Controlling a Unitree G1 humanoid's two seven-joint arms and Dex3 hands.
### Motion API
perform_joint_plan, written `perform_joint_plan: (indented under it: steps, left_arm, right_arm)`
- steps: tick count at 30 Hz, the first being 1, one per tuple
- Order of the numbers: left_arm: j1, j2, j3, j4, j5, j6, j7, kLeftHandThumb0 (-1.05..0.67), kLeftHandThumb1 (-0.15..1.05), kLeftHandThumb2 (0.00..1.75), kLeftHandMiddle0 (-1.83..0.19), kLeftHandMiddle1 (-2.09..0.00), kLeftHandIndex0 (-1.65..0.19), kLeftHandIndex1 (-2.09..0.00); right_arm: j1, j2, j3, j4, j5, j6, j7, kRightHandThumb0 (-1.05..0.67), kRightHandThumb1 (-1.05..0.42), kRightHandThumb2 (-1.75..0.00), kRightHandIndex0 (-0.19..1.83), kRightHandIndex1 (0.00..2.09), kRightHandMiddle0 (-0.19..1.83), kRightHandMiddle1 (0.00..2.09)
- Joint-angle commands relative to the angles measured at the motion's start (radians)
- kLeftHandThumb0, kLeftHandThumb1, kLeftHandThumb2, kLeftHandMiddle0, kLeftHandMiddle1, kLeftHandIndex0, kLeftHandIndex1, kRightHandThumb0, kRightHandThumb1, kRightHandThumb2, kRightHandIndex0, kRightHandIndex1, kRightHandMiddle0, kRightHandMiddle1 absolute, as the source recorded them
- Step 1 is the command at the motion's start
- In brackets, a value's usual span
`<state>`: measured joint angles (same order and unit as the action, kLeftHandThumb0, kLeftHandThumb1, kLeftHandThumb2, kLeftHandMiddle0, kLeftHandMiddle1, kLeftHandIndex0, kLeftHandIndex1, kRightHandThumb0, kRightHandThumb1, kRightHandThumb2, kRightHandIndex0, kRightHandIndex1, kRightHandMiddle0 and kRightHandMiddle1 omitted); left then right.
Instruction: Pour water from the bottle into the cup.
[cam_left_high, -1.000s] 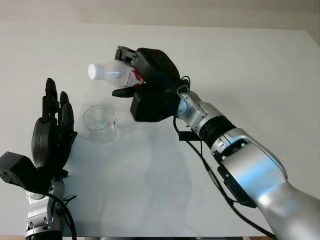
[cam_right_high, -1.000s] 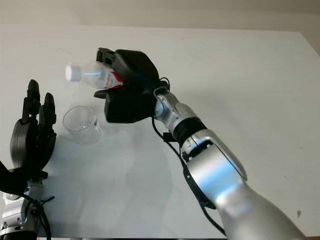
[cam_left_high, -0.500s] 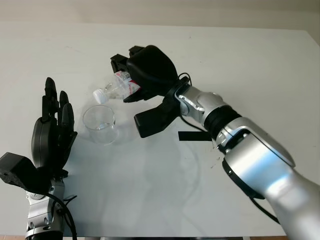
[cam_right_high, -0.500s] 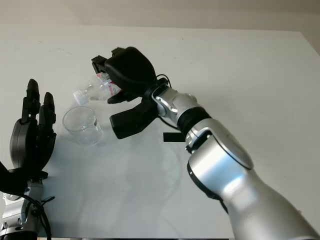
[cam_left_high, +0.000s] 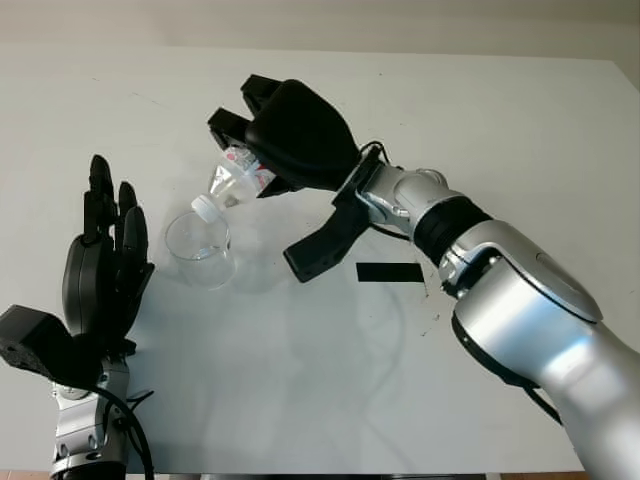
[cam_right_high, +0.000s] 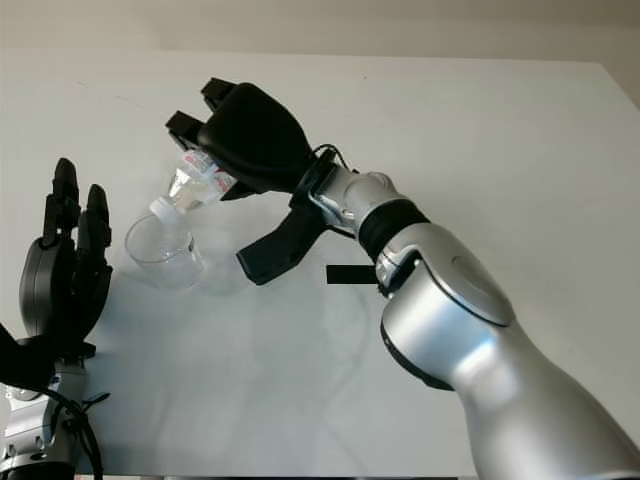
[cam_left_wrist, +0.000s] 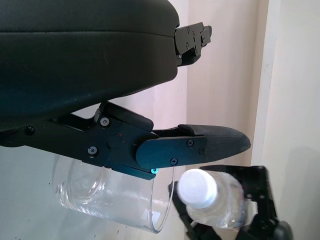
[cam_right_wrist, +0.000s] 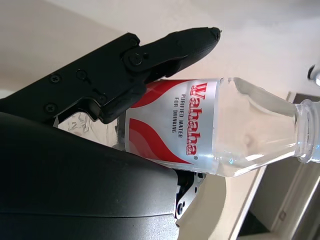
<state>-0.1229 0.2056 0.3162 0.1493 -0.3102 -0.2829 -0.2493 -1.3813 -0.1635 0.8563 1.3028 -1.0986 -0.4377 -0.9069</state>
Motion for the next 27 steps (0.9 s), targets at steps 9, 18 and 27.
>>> perform_joint_plan:
  steps: [9, 18, 27]
  left_arm:
    - [0.019, -0.026, -0.008, 0.032, 0.01, -0.024, 0.007, -0.78, 1.05, 0.46, 0.16, -0.06, 0.17, -0.05]
    - [0.02, -0.023, -0.009, 0.031, 0.011, -0.025, 0.003, -0.79, 1.05, 0.47, 0.17, -0.05, 0.18, -0.05]
    - [0.022, -0.024, -0.008, 0.031, 0.01, -0.022, 0.002, -0.79, 1.05, 0.45, 0.16, -0.05, 0.18, -0.05]
  right_arm:
    - [-0.05, 0.003, 0.039, -0.002, -0.035, -0.007, -0.074, -0.48, -1.04, -0.07, 1.21, 2.09, 0.55, 2.06]
    - [-0.067, 0.005, 0.108, 0.006, -0.108, 0.05, -0.172, -0.47, -0.97, -0.06, 1.2, 2.09, 0.62, 1.78]
    - [-0.07, 0.01, 0.156, 0.008, -0.15, 0.11, -0.198, -0.5, -1.01, -0.06, 1.2, 2.09, 0.51, 1.65]
